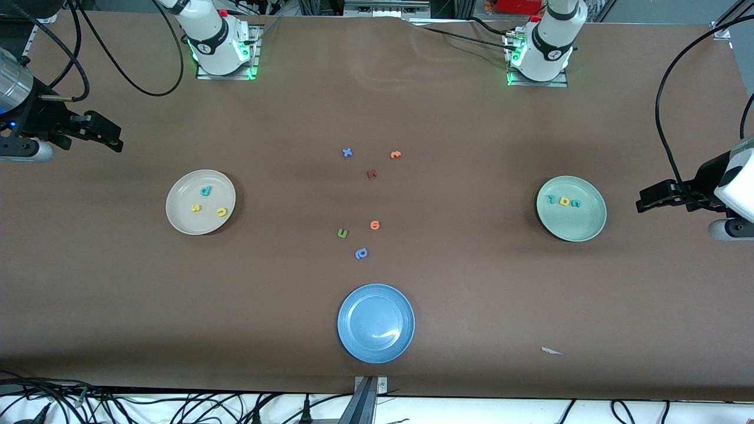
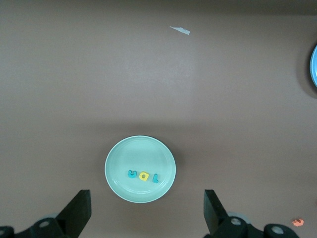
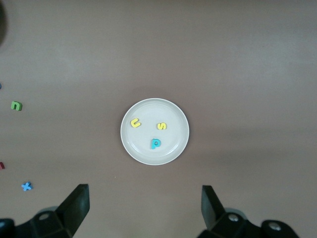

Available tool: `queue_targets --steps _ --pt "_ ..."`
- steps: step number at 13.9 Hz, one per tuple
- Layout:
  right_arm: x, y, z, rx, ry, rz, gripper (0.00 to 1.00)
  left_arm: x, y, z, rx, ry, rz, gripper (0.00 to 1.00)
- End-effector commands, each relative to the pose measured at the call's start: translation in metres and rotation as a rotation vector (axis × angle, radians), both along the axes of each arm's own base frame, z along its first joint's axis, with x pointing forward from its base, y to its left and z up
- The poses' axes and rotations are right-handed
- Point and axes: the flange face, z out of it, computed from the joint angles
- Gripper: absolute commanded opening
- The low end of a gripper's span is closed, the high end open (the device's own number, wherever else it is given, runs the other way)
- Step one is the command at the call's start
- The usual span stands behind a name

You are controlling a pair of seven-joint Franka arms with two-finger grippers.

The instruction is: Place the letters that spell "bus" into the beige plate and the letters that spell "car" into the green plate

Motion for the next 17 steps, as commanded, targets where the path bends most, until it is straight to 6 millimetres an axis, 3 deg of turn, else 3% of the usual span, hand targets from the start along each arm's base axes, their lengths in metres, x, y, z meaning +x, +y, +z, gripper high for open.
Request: queue_targets --steps 1,8,17 --pt "-0.005 -0.001 0.002 0.012 0.004 0.004 1.00 -0.003 -0.002 0.007 0.017 -0.011 -0.017 1.00" --pt "-0.005 -0.001 0.002 0.012 0.004 0.004 1.00 -0.003 0.002 0.003 0.020 -0.002 -0.014 1.00" --pt "-0.006 0.000 0.003 0.010 0.006 0.005 1.00 -0.005 0.024 -0.003 0.021 0.013 -0.013 1.00"
